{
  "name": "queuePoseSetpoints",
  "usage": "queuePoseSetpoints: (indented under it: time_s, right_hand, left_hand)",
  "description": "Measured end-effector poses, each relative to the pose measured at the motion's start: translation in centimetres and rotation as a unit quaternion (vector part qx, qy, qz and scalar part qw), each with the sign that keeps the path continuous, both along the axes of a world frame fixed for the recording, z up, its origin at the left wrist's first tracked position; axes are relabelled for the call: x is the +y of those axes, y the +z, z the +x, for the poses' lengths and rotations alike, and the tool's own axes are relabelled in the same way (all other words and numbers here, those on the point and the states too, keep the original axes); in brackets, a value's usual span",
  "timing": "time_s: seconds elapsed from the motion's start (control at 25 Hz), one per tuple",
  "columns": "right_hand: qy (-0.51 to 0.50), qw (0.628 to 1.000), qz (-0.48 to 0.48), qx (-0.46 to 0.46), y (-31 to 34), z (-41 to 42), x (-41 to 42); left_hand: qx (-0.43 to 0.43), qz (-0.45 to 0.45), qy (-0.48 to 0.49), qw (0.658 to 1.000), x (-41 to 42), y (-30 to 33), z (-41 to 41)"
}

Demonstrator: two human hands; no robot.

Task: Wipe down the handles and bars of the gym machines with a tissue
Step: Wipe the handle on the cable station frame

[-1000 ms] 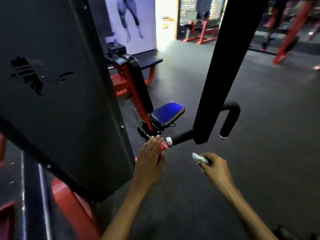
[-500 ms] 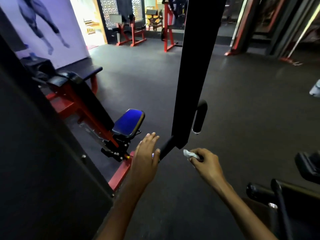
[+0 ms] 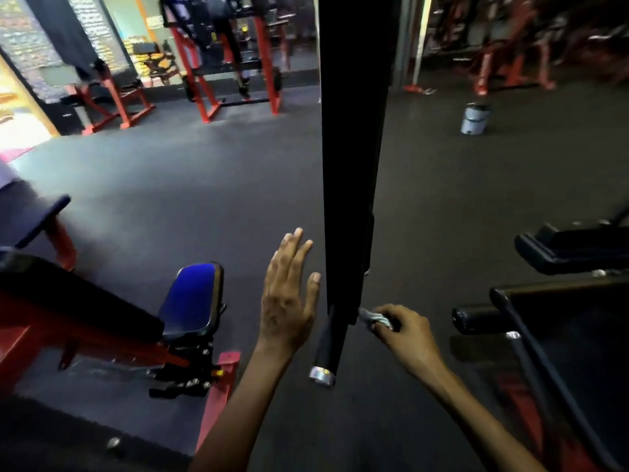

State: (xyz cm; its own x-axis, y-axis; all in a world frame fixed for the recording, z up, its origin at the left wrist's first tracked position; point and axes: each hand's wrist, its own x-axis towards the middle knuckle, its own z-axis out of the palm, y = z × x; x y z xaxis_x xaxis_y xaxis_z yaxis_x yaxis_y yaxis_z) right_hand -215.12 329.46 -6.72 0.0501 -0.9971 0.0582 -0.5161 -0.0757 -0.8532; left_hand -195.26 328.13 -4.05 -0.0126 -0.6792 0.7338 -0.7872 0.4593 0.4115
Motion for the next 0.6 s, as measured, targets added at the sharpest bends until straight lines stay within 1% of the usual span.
queuePoseSetpoints:
  time_s: [0.08,0.16,0.24,0.28,0.36,0.4,0.44,0.52,0.56,0.6]
  right_hand:
    - [-0.062,0.998,0.003,-0.004,-0.3,0.6,0.8]
    - [-0.129,0.992,0.000,-0.007,-0.4,1.8,1.9]
    - [-0.184,0.983,-0.010,-0.007,-0.2,3.0,3.1]
    - [-0.213,0.977,-0.011,-0.011,0.1,3.6,3.7]
    - [-0.269,0.962,-0.026,-0.029,1.2,4.8,4.7]
    - [-0.290,0.955,-0.051,-0.031,1.6,5.6,4.9]
    - [-0.311,0.947,-0.083,-0.013,2.0,6.4,5.0]
    - [-0.334,0.929,-0.148,0.061,2.8,7.9,4.4]
    - [-0.325,0.928,-0.160,0.085,2.9,8.5,3.7]
    - [-0.302,0.936,-0.151,0.099,3.3,9.1,3.2]
  left_hand:
    - [0.012,-0.053,-0.059,0.997,-1.5,0.6,0.1]
    - [0.013,-0.109,-0.136,0.985,-2.3,1.8,0.1]
    - [-0.010,-0.164,-0.195,0.967,-3.0,3.9,-0.3]
    - [-0.032,-0.186,-0.210,0.959,-3.4,5.2,-0.7]
    - [-0.085,-0.218,-0.199,0.952,-4.2,7.5,-2.1]
    - [-0.110,-0.226,-0.180,0.951,-4.7,8.0,-2.8]
    - [-0.130,-0.240,-0.162,0.948,-5.2,8.2,-3.3]
    - [-0.165,-0.280,-0.140,0.935,-6.5,7.7,-3.7]
    - [-0.174,-0.299,-0.137,0.928,-7.2,7.4,-3.7]
    - [-0.178,-0.311,-0.136,0.923,-7.6,7.3,-3.7]
